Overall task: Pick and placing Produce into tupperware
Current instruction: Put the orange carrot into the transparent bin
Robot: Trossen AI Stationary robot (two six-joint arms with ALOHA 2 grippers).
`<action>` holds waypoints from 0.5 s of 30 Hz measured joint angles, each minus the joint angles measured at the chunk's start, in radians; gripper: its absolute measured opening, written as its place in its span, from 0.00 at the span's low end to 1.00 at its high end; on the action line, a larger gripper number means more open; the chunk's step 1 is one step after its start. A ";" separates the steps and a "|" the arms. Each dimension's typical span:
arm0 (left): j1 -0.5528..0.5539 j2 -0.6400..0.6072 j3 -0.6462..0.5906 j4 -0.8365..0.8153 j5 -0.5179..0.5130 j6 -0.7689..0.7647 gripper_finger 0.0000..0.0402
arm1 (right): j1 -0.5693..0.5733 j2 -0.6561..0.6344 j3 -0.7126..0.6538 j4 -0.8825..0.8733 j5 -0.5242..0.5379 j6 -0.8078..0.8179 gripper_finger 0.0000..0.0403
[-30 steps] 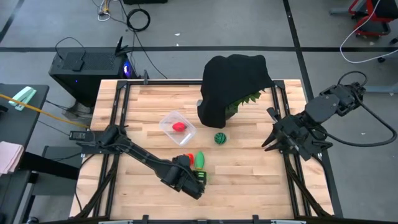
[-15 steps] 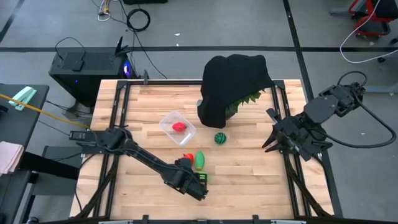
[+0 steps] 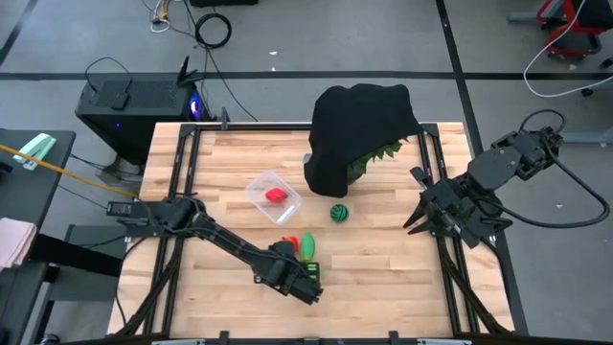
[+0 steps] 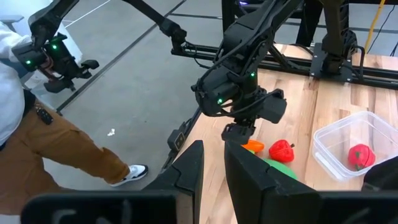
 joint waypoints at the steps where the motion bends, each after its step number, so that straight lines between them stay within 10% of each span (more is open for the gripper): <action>1: 0.003 0.000 0.000 -0.009 0.000 -0.002 0.46 | 0.000 0.000 0.000 0.000 0.000 0.000 0.18; 15: 0.010 0.016 0.000 -0.013 -0.015 0.041 0.63 | 0.000 0.000 0.000 0.000 -0.010 0.007 0.18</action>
